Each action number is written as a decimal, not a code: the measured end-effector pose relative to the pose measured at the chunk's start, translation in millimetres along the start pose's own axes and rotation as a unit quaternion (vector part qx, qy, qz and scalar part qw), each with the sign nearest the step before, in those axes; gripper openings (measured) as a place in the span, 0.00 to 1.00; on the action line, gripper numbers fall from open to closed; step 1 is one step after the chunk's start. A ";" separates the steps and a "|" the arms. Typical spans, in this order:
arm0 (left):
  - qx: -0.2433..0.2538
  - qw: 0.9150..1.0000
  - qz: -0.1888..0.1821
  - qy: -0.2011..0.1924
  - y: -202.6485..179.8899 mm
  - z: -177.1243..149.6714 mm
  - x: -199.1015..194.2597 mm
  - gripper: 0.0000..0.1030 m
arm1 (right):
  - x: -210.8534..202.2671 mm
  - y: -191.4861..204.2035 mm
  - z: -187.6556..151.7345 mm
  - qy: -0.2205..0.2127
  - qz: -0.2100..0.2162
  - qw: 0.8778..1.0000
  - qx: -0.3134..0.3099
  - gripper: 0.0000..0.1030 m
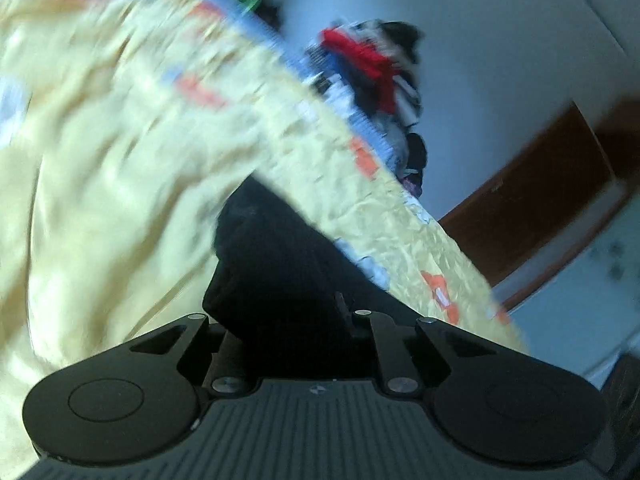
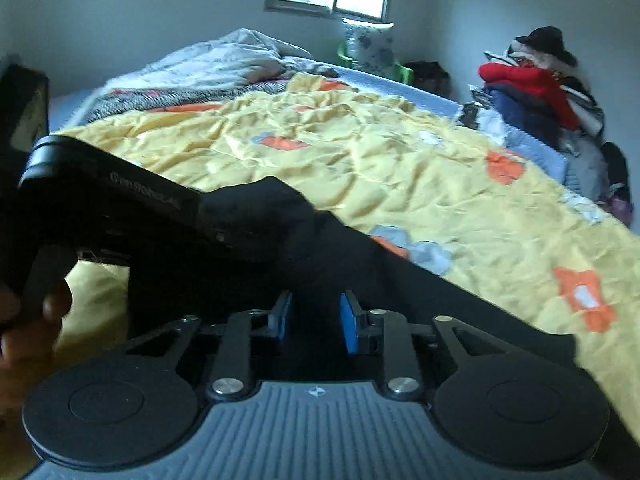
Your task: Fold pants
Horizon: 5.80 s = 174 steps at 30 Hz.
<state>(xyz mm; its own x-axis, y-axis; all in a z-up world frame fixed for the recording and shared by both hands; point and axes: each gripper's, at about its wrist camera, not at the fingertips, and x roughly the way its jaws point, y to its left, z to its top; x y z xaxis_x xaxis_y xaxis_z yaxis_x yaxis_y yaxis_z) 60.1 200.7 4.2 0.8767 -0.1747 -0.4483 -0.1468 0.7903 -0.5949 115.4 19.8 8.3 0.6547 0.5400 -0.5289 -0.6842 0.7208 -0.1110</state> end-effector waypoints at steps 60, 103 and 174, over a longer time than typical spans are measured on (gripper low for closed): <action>0.508 0.854 -0.107 -0.030 -295.2 -178.1 60.8 0.91 | -255.5 -272.4 -192.1 -0.078 -0.132 0.909 0.388 0.45; 0.159 0.925 -0.225 0.262 -128.5 -96.0 113.2 1.00 | -255.9 -286.1 -241.9 -0.034 0.095 0.881 0.461 0.74; 0.312 0.947 0.050 0.060 -162.6 -116.1 85.2 1.00 | -131.4 -135.0 -125.2 -0.013 -0.172 0.968 0.181 0.95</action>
<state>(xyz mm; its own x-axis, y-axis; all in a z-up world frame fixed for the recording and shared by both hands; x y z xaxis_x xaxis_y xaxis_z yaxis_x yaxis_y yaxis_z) 105.5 -10.9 -14.7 0.8093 -0.1164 -0.5757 0.1056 0.9930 -0.0523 81.5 -202.9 -12.6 0.8345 0.2486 -0.4918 -0.2703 0.9624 0.0279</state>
